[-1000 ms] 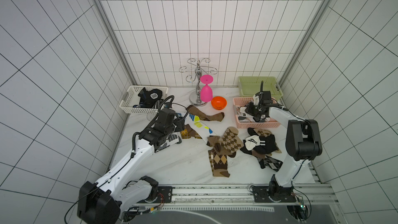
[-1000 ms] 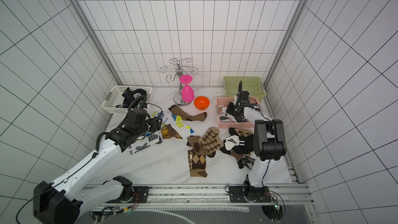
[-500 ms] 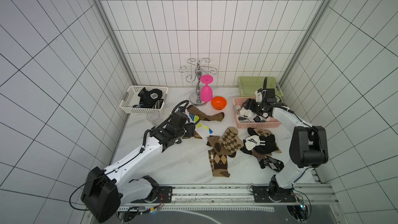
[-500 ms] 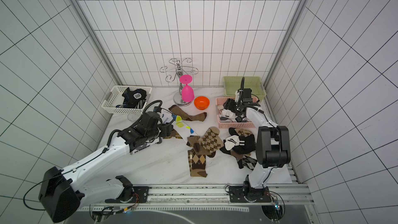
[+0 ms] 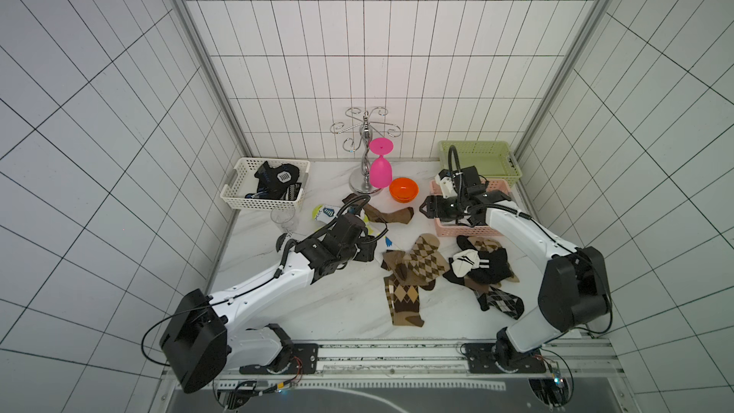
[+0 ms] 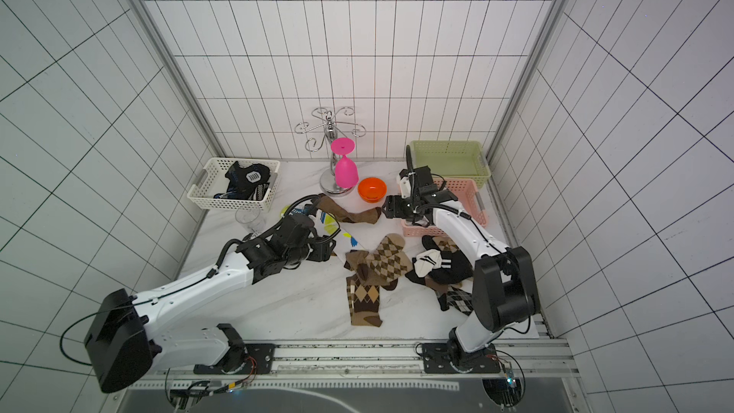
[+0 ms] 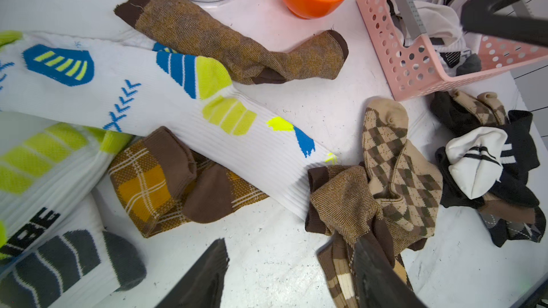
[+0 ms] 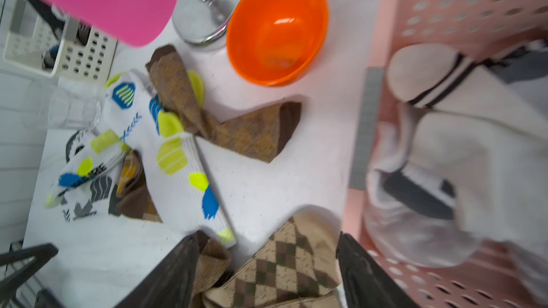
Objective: Sort the socks into the basket by color
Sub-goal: Pick up the sock at the center of the board.
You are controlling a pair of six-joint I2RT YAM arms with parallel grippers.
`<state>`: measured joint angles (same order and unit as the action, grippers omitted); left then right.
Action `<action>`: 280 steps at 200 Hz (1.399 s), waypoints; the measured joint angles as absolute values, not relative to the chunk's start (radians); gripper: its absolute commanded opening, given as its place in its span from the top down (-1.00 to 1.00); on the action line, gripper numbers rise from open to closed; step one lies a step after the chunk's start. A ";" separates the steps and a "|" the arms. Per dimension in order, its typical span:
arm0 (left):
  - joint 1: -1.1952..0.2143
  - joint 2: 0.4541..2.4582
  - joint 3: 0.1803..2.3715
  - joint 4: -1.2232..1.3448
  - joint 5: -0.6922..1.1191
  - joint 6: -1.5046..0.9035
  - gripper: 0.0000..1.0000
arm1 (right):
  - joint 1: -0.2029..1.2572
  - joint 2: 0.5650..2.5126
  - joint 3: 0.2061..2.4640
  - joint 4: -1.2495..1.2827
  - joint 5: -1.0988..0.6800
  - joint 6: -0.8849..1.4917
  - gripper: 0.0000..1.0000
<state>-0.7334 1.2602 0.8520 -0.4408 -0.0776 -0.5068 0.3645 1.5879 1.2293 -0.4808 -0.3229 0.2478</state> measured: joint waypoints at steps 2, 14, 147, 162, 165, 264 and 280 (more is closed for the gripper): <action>-0.733 1.260 0.851 -0.440 -0.078 -0.509 -0.37 | 0.375 1.588 1.229 -0.486 -0.324 0.244 -0.46; -0.733 1.260 0.843 -0.435 -0.078 -0.514 -0.37 | 0.433 1.588 1.225 -0.504 -0.329 0.229 -0.42; -0.733 1.221 0.786 -0.422 -0.078 -0.557 -0.37 | 0.648 1.599 1.000 -0.567 -0.241 0.187 0.13; -0.733 1.221 0.786 -0.422 -0.078 -0.558 -0.37 | 0.649 1.605 0.999 -0.564 -0.232 0.183 0.45; -0.733 1.221 0.786 -0.422 -0.078 -0.558 -0.37 | 0.649 1.605 0.999 -0.563 -0.230 0.185 0.55; -0.733 1.221 0.786 -0.420 -0.078 -0.557 -0.37 | 0.648 1.552 1.000 -0.585 -0.223 0.189 1.00; -0.733 1.221 0.786 -0.418 -0.078 -0.556 -0.37 | 0.648 1.516 1.001 -0.603 -0.223 0.189 1.00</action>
<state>-0.7334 1.2213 0.7856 -0.4183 -0.0784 -0.5564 0.6483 1.5158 1.0012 -0.6033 -0.2230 0.1894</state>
